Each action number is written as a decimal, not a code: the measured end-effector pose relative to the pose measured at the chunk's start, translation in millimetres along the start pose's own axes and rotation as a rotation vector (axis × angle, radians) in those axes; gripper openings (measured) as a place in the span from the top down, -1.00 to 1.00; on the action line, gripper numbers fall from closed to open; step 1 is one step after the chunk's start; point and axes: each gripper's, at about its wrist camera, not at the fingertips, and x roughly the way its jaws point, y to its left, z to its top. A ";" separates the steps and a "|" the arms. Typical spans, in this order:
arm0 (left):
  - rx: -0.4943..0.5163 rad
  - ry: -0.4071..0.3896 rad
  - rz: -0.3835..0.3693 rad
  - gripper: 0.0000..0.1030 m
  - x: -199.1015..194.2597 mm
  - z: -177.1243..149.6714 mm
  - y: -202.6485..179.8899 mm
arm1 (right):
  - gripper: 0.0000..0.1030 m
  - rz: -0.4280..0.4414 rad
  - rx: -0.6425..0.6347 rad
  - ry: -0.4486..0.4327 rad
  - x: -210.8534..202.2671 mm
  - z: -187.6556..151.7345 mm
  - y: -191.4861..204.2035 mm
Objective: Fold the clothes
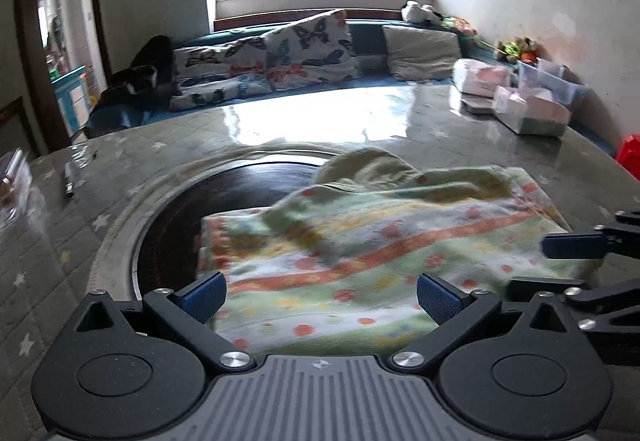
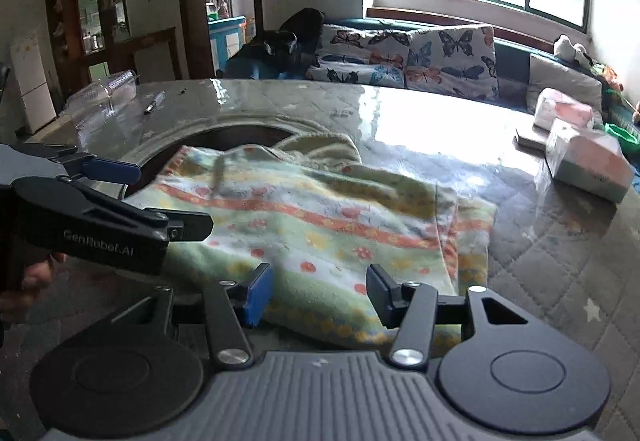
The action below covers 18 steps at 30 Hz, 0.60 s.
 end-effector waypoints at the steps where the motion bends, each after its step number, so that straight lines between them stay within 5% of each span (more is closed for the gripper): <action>1: 0.009 0.007 -0.001 -1.00 1.4 -1.8 -2.3 | -0.01 -0.006 0.000 0.014 1.3 -2.8 -1.9; 18: 0.031 0.040 -0.001 -1.00 -1.3 -20.7 0.2 | -0.03 -0.035 0.026 0.013 -9.8 -10.8 -17.3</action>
